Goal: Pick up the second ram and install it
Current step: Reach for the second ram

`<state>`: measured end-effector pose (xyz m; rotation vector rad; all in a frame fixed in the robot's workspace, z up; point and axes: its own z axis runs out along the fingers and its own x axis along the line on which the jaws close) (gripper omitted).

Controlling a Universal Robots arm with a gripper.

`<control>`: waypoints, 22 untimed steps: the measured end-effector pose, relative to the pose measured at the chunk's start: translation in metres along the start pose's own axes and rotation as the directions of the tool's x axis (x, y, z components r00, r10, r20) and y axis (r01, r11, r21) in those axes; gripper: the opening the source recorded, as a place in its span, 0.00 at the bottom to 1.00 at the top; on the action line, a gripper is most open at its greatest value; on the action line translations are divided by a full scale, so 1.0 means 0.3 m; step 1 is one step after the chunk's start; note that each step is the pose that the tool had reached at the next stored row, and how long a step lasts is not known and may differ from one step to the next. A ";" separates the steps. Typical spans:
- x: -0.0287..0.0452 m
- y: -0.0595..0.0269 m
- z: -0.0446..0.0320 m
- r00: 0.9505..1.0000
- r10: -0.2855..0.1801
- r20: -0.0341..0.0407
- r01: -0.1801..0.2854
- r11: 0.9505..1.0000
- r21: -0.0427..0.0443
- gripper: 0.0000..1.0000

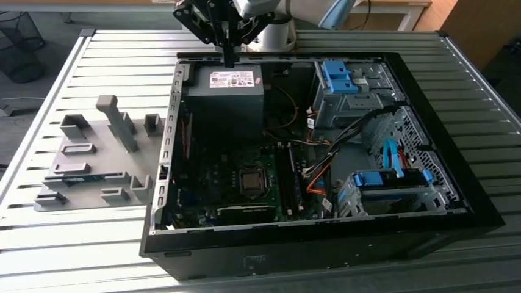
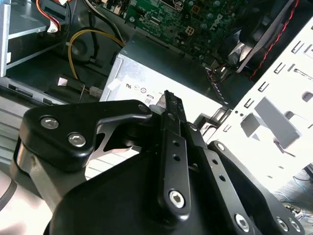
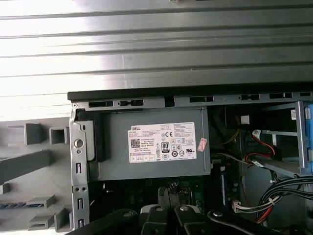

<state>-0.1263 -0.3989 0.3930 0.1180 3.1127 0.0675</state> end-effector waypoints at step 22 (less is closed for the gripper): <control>0.033 -0.003 0.006 1.000 0.000 -0.006 0.000 1.000 0.000 0.11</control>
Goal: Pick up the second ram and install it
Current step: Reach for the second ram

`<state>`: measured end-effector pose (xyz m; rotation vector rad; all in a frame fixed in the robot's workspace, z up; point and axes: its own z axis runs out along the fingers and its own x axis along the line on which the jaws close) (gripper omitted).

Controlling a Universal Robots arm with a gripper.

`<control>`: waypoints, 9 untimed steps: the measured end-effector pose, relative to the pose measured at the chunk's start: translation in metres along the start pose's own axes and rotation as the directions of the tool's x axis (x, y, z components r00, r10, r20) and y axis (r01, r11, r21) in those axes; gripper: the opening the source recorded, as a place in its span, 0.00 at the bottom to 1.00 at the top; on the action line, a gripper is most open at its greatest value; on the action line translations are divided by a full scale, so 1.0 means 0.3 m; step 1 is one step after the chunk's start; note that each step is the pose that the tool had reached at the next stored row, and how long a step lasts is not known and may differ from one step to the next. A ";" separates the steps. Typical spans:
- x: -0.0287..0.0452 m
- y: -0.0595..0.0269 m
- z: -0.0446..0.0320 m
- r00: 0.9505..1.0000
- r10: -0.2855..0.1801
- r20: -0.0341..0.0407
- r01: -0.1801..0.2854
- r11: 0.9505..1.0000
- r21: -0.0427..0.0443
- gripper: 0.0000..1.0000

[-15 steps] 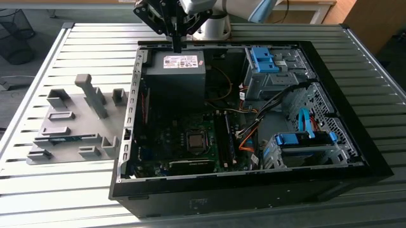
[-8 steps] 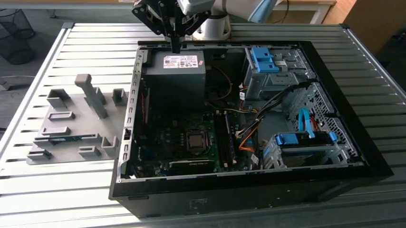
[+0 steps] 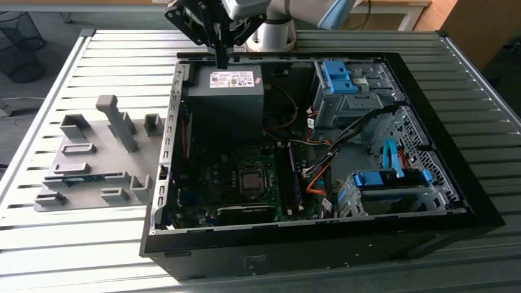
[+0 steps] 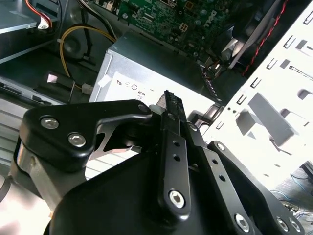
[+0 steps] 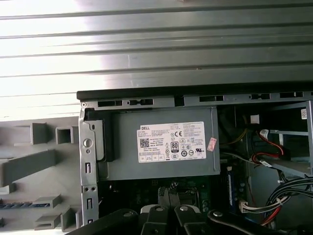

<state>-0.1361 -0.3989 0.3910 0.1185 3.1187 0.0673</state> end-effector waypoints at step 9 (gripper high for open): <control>0.023 -0.002 0.001 1.000 0.000 0.000 0.000 1.000 0.000 0.11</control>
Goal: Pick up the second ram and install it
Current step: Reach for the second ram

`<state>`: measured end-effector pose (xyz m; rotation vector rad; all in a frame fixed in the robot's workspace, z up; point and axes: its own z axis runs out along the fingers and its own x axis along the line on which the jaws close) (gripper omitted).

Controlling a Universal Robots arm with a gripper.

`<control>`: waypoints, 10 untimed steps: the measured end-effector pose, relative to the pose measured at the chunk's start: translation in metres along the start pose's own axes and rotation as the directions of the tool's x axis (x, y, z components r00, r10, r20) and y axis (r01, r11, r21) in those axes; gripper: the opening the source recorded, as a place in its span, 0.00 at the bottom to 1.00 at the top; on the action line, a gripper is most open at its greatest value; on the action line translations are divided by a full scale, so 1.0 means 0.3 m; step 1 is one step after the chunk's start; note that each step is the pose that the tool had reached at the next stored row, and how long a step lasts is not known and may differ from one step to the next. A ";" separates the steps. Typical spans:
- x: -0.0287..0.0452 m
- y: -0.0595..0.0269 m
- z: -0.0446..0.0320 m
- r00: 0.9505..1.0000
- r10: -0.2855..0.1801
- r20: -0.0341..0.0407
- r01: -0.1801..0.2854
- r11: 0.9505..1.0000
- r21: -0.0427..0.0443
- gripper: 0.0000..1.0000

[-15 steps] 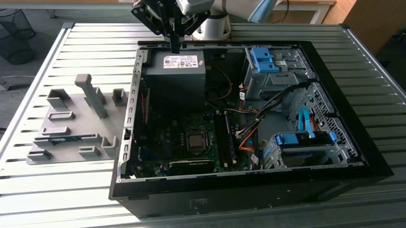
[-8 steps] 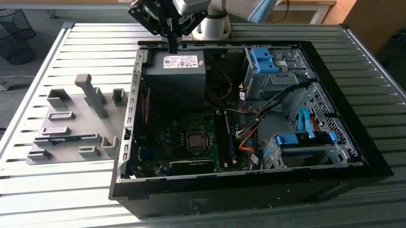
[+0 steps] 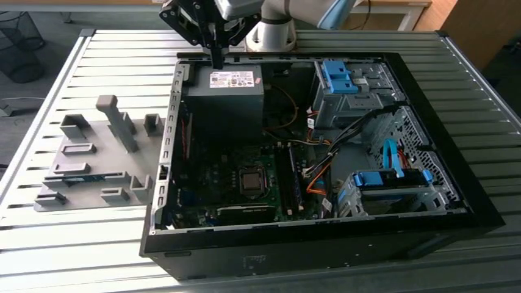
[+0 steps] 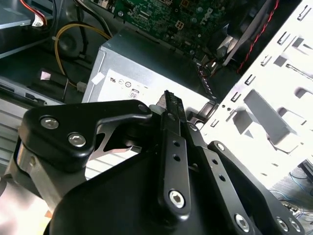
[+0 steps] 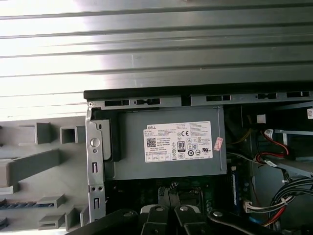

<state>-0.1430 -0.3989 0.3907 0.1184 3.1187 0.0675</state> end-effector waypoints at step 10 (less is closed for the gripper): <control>0.013 -0.001 0.001 1.000 0.000 -0.001 0.000 1.000 0.000 0.11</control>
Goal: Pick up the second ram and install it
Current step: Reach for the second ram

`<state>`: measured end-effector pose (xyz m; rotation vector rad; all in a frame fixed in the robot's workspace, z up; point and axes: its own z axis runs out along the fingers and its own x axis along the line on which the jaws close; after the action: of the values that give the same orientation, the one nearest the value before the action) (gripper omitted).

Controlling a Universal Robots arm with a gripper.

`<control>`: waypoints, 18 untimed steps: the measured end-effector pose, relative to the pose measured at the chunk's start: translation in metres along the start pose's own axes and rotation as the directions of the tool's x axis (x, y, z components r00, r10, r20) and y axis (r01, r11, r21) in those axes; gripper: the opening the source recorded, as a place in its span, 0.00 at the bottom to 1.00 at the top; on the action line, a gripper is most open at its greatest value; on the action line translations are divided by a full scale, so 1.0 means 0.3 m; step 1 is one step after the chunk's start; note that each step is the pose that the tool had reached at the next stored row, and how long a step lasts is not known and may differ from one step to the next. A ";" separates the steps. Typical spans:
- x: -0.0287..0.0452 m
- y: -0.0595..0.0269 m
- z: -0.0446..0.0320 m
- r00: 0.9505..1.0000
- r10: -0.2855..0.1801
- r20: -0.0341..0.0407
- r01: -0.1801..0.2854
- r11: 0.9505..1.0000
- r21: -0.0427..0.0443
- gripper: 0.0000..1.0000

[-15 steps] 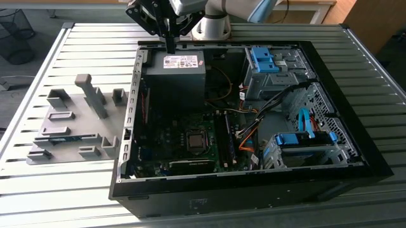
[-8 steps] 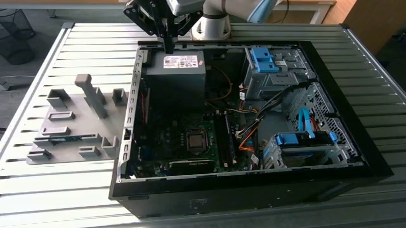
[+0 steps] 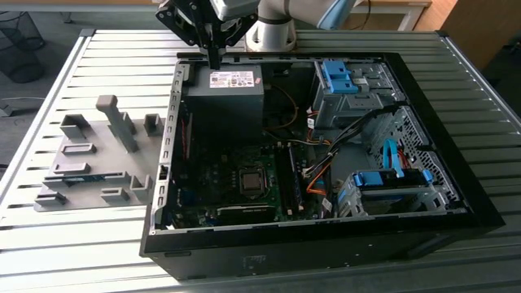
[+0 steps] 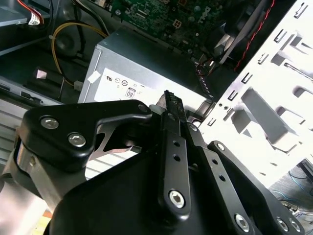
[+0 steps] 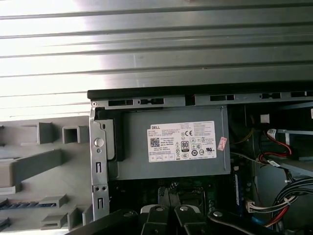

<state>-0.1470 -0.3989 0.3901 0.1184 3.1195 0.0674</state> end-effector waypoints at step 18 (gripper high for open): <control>0.021 -0.002 0.003 1.000 0.000 -0.001 0.000 1.000 0.000 0.11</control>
<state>-0.1532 -0.3989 0.3892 0.1186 3.1208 0.0673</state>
